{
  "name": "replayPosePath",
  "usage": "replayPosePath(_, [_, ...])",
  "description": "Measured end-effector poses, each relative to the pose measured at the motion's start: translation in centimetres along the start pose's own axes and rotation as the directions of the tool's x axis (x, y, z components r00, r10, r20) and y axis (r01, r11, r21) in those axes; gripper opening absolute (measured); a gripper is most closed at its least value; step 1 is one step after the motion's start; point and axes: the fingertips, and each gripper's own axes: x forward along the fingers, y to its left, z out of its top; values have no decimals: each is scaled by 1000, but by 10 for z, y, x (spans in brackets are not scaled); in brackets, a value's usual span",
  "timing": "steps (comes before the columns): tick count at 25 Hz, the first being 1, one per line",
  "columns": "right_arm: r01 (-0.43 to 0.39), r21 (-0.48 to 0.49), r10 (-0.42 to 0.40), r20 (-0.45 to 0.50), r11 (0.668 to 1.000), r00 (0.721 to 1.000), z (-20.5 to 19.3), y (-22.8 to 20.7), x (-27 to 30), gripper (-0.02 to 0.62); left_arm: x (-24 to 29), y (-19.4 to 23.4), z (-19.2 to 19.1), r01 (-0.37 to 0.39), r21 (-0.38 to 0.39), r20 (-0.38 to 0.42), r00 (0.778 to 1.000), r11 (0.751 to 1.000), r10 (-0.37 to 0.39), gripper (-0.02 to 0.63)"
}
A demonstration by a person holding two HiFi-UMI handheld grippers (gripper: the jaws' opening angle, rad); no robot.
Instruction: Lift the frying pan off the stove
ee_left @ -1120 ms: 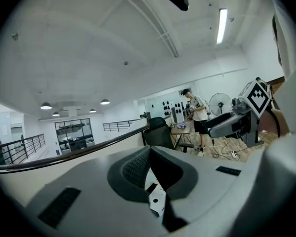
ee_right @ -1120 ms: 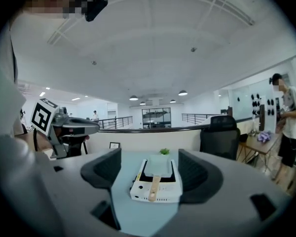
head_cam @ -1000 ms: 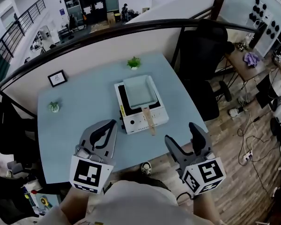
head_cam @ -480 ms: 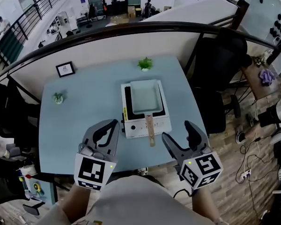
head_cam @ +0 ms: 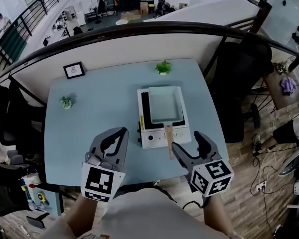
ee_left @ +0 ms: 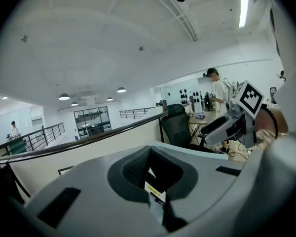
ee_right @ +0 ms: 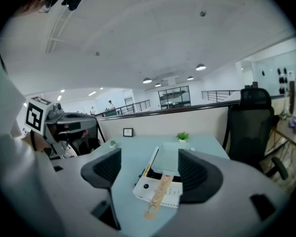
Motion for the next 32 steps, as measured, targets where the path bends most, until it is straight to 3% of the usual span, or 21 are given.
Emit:
replayPosePath(5, [56, -24, -59, -111, 998, 992, -18, -3, 37, 353, 7, 31, -15, -51, 38, -17, 999, 998, 52, 3])
replayPosePath(12, [54, 128, -23, -232, 990, 972, -51, -13, 87, 356, 29, 32, -52, 38, 11, -80, 996, 999, -37, 3])
replayPosePath(19, [136, 160, -60, -408, 978, 911, -105, -37, 126, 365, 51, 44, -101, 65, -85, -184, 980, 994, -79, 3])
replayPosePath(24, [184, 257, -43, -469, 949, 882, -137, -48, 143, 368, 62, 48, -123, 53, -52, -232, 971, 997, -64, 3])
replayPosePath(28, [200, 240, -43, -533, 950, 845, -154, -51, 156, 367, 68, 47, -144, 53, -27, -297, 953, 998, -58, 3])
replayPosePath(32, [216, 284, -14, -576, 934, 817, -174, -52, 165, 329, 70, 43, -162, 69, -54, -335, 939, 996, -83, 3])
